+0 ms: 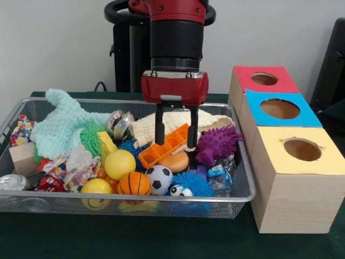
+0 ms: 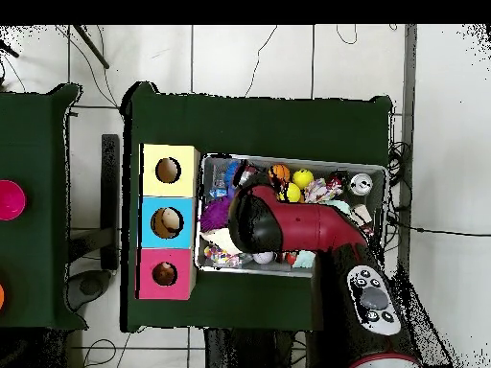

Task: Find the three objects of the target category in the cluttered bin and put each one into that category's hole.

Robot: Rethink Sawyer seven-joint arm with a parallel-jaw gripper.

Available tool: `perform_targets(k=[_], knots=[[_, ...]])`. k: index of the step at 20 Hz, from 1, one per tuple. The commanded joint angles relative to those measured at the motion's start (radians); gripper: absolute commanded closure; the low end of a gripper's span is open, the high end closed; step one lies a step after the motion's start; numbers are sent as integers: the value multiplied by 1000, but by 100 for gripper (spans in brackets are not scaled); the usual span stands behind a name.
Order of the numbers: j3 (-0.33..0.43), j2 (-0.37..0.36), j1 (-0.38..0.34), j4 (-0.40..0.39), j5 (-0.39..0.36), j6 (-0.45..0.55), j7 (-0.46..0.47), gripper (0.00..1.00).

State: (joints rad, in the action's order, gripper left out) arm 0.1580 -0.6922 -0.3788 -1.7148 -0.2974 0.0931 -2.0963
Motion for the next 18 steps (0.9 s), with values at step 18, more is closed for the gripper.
perform_targets(k=[18], knots=[[-22,149,28,70,51,-91,-146,0]])
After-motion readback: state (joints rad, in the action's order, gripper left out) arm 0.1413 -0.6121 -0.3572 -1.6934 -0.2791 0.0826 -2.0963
